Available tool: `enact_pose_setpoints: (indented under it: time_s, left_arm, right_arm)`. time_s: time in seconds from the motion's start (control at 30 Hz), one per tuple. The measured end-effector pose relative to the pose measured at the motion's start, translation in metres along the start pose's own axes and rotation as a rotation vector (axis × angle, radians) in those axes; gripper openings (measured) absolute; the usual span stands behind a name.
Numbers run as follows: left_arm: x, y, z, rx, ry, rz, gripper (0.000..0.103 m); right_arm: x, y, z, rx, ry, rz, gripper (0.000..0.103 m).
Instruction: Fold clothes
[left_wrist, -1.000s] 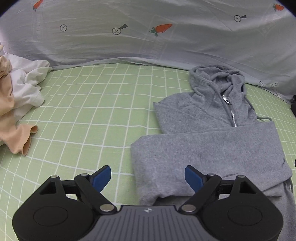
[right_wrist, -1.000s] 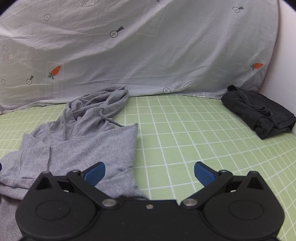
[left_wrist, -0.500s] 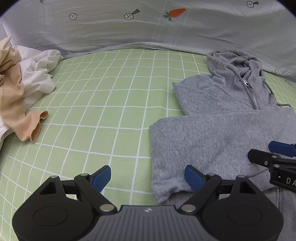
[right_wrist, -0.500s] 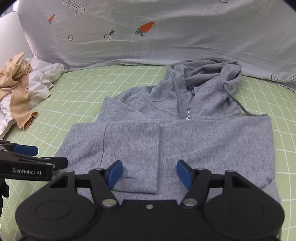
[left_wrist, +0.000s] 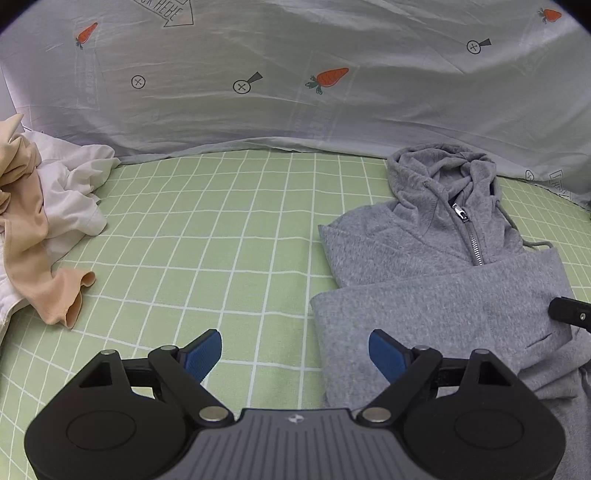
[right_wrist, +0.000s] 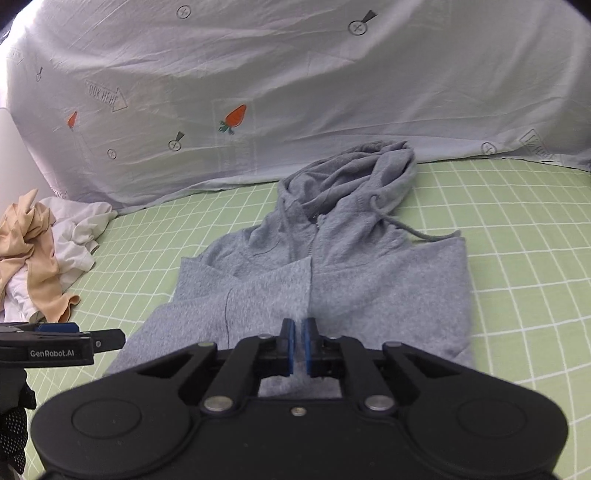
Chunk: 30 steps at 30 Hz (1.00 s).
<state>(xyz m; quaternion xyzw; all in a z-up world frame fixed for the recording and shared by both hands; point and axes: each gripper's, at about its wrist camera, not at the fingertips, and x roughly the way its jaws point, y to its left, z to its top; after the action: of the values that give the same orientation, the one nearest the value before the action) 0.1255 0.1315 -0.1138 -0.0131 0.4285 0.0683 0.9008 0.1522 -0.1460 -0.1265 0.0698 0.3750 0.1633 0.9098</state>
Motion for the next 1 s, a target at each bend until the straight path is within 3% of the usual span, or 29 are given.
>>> enact_pose_setpoints:
  time_s: [0.2, 0.4, 0.67, 0.77, 0.83, 1.0]
  left_arm:
    - [0.011, -0.027, -0.007, 0.073, 0.037, -0.039, 0.087]
    - [0.028, -0.031, -0.023, 0.133, 0.098, 0.009, 0.088]
    - [0.036, -0.02, -0.026, 0.076, 0.123, 0.005, 0.097]
    - [0.038, -0.021, -0.025, 0.076, 0.129, 0.009, 0.098]
    - [0.039, -0.021, -0.022, 0.075, 0.132, 0.008, 0.098]
    - [0.04, -0.013, -0.001, -0.004, 0.12, 0.001, 0.097]
  right_arm:
    - [-0.017, -0.04, -0.006, 0.055, -0.01, -0.18, 0.006]
    - [-0.001, -0.049, -0.024, 0.064, 0.062, -0.245, 0.009]
    - [0.011, -0.039, -0.031, -0.024, 0.104, -0.307, 0.019]
    - [0.011, -0.042, -0.031, -0.036, 0.112, -0.345, 0.042]
    - [0.01, -0.049, -0.028, -0.02, 0.118, -0.355, 0.063]
    - [0.009, -0.064, -0.011, 0.013, 0.105, -0.359, 0.091]
